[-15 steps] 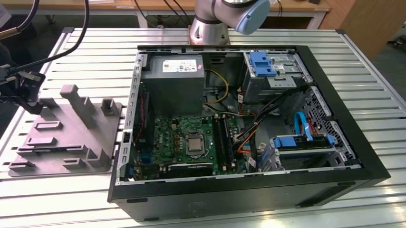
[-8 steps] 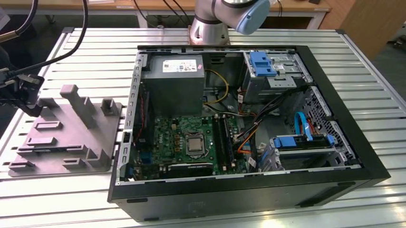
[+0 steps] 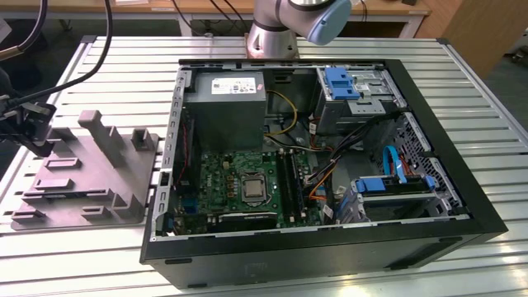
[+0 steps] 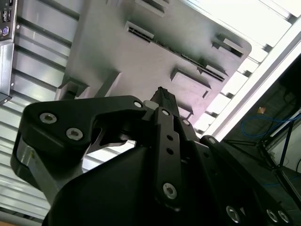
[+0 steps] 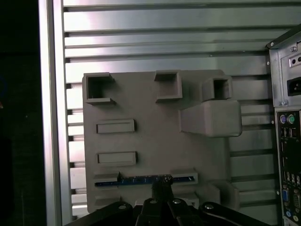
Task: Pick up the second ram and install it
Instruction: 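Reach for the second ram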
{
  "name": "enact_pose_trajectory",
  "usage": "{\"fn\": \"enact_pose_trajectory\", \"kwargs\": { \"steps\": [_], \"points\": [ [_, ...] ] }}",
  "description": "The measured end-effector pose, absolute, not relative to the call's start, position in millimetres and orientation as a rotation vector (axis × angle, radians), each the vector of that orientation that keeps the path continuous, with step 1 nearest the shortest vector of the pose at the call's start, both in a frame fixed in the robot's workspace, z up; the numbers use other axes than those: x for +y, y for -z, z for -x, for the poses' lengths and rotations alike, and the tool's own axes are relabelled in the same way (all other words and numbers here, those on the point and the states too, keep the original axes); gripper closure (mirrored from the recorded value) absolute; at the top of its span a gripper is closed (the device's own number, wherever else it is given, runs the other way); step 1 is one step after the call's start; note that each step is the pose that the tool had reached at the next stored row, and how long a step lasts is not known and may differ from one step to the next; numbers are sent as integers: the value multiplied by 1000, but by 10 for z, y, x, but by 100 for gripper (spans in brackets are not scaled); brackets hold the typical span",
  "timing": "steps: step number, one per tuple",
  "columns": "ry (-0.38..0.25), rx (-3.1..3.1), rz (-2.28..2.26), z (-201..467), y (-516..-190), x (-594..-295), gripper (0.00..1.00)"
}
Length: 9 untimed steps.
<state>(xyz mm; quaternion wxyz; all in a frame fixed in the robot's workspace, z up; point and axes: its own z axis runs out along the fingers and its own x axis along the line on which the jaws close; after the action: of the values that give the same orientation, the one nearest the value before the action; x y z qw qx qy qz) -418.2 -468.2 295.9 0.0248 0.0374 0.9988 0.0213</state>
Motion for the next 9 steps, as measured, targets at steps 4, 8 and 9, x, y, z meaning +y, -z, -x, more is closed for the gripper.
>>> {"fn": "enact_pose_trajectory", "kwargs": {
  "steps": [4,8,9],
  "points": [
    [-66,3089,-116,4187,-2940,-4712,90],
    [-66,3089,-116,4190,-2929,-4753,90],
    [-66,3089,-116,4190,-2928,-4765,90]
  ]
}}
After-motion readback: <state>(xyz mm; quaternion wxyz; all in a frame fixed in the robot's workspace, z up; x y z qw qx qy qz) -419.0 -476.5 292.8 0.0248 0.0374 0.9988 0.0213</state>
